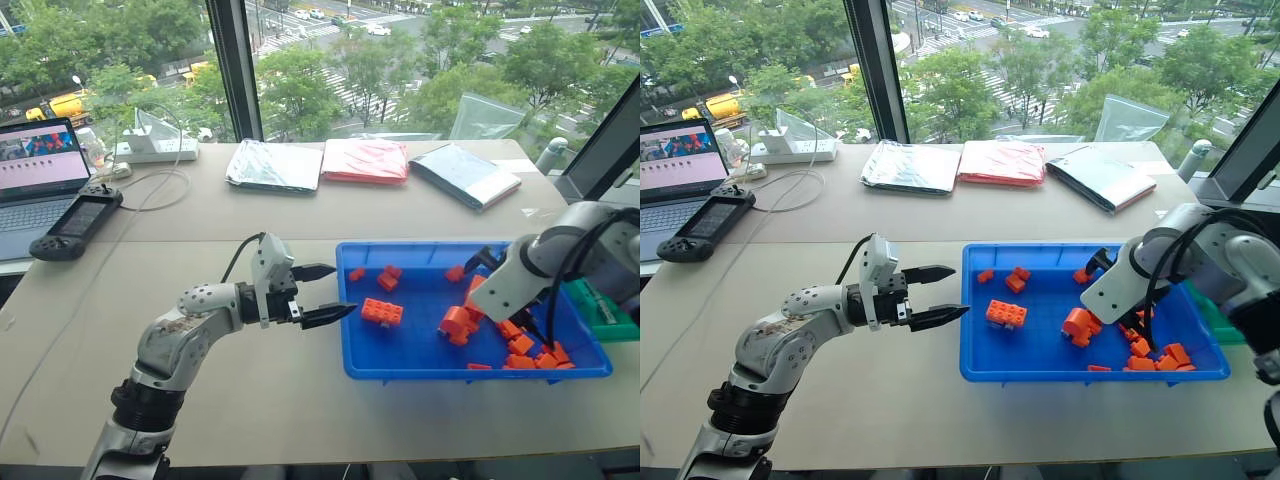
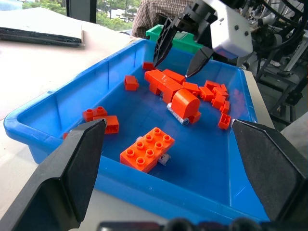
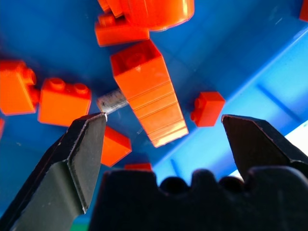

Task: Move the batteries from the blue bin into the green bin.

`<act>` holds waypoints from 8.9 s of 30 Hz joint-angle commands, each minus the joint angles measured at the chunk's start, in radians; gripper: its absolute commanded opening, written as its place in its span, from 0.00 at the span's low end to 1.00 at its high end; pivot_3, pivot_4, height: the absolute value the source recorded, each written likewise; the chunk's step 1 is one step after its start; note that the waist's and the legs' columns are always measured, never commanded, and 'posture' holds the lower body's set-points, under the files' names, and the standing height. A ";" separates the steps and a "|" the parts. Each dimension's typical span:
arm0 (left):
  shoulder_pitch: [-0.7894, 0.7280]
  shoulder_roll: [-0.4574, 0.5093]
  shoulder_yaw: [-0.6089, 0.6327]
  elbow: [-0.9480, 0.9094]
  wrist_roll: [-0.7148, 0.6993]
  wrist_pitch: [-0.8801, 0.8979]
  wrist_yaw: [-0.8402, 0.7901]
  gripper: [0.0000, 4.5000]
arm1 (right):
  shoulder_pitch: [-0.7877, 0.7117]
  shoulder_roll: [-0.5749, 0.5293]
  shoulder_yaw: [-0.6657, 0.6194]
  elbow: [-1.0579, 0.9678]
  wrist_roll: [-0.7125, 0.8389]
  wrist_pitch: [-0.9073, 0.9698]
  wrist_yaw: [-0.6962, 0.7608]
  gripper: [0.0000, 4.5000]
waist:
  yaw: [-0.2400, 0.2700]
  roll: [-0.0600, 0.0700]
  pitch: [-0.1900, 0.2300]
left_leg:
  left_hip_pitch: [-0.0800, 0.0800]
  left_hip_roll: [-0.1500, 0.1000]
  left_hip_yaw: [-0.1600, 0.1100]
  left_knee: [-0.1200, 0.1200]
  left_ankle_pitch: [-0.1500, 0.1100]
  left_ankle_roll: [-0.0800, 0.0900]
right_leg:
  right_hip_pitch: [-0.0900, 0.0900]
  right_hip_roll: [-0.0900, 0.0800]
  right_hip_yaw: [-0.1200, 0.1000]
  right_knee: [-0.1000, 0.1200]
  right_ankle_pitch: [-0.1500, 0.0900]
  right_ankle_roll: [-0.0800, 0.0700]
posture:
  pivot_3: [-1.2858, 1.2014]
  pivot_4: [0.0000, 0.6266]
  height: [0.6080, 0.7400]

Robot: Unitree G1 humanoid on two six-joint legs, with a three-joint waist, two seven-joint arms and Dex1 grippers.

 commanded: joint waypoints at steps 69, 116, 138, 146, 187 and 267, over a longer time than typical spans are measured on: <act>0.008 -0.006 -0.008 -0.068 -0.065 0.045 0.035 1.00 | 0.456 -0.031 -0.456 -0.404 0.346 1.155 -0.081 0.99 | 0.034 0.003 0.002 | 0.000 -0.001 -0.001 0.003 -0.001 0.001 | 0.001 -0.002 0.000 0.004 0.000 0.000 | 0.52 0.24 1.00; 0.043 0.015 0.005 -0.106 -0.077 0.063 0.064 1.00 | 0.409 0.111 -0.657 -0.445 0.379 1.471 -0.279 0.05 | 0.025 0.003 0.002 | 0.000 -0.001 -0.002 0.002 -0.001 0.001 | 0.000 -0.001 0.000 0.005 0.000 0.000 | 0.52 0.24 1.00; 0.018 0.029 -0.011 -0.092 -0.068 0.073 0.030 1.00 | 0.413 0.483 -1.126 -0.310 0.330 1.659 -1.062 0.05 | 0.021 0.004 0.002 | 0.001 -0.002 0.001 0.001 0.000 0.001 | 0.000 -0.001 0.002 0.006 0.000 0.000 | 0.52 0.24 1.00; 0.027 0.025 -0.008 -0.102 -0.070 0.075 0.040 1.00 | 0.398 0.420 -1.122 -0.199 0.387 1.578 -1.104 0.05 | 0.021 0.004 0.002 | 0.001 -0.002 0.001 0.001 0.000 0.001 | 0.001 0.000 0.002 0.006 0.000 0.000 | 0.52 0.24 1.00; 0.019 0.032 -0.020 -0.091 -0.069 0.079 0.018 1.00 | 0.822 0.075 -0.953 -0.698 1.006 1.425 -0.340 0.99 | 0.030 0.003 0.004 | 0.003 0.000 -0.002 0.002 -0.002 0.003 | 0.008 0.001 -0.001 -0.003 0.001 0.002 | 0.52 0.24 1.00; 0.049 0.046 -0.018 -0.127 -0.088 0.089 0.069 1.00 | 0.633 0.119 -0.637 -0.493 0.906 1.449 -0.457 0.99 | 0.024 0.004 0.004 | 0.001 -0.001 -0.002 0.002 -0.002 0.003 | 0.005 0.000 -0.001 -0.002 0.001 0.002 | 0.52 0.24 1.00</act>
